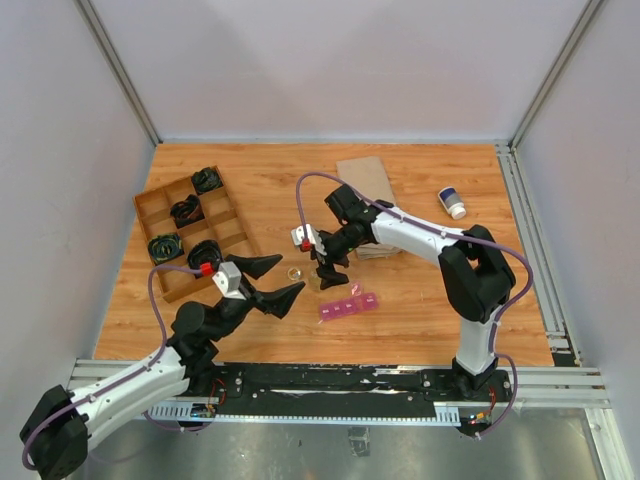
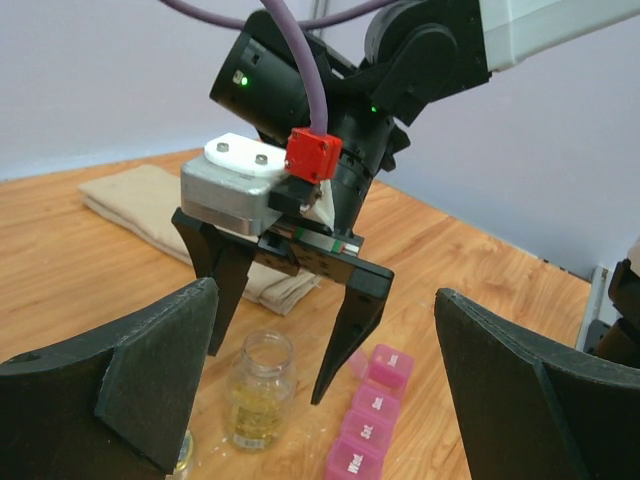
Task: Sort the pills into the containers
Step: Pick up the pill bottle at the center of the board.
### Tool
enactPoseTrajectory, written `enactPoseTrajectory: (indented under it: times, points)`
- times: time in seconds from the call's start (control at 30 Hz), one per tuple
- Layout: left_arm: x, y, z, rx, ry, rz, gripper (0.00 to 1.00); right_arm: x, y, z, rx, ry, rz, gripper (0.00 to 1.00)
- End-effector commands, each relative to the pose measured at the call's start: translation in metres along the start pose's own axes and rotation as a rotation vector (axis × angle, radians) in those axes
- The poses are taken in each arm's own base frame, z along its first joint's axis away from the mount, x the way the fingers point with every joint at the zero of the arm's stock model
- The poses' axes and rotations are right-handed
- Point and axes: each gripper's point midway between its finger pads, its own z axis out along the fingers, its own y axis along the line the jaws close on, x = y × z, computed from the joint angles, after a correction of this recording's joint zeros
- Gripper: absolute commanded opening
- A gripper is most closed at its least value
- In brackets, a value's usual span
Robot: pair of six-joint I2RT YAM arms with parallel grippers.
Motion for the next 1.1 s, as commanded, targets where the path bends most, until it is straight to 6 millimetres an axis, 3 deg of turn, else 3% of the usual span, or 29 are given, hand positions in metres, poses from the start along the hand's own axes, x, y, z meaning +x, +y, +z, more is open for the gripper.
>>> enactPoseTrajectory:
  times: [0.0,0.43,0.5,0.6,0.77,0.93,1.07]
  points:
    - [0.092,0.02,-0.047,-0.06,0.229,-0.023,0.93,-0.003,-0.007,0.005,0.023,0.011,0.012,0.85]
    - [0.089,0.017,-0.046,-0.056,0.216,-0.053,0.99,0.001,-0.005,0.016,0.011,0.029,0.046,0.69]
    - [0.088,0.016,-0.046,-0.056,0.216,-0.066,0.99,-0.001,-0.006,0.015,0.018,0.03,0.045,0.64]
    - [0.087,0.012,-0.045,-0.04,0.212,-0.091,0.99,-0.006,-0.01,0.009,0.043,0.036,0.052,0.48]
    - [0.08,-0.011,-0.045,0.101,0.185,-0.06,0.99,-0.029,-0.008,-0.019,0.082,0.0,0.053,0.27]
    - [0.064,-0.03,-0.042,0.215,0.126,0.006,0.97,-0.06,0.007,-0.061,0.078,-0.099,0.085,0.21]
    - [0.049,-0.041,-0.032,0.23,0.056,0.195,0.98,-0.08,0.028,-0.087,0.059,-0.178,0.122,0.2]
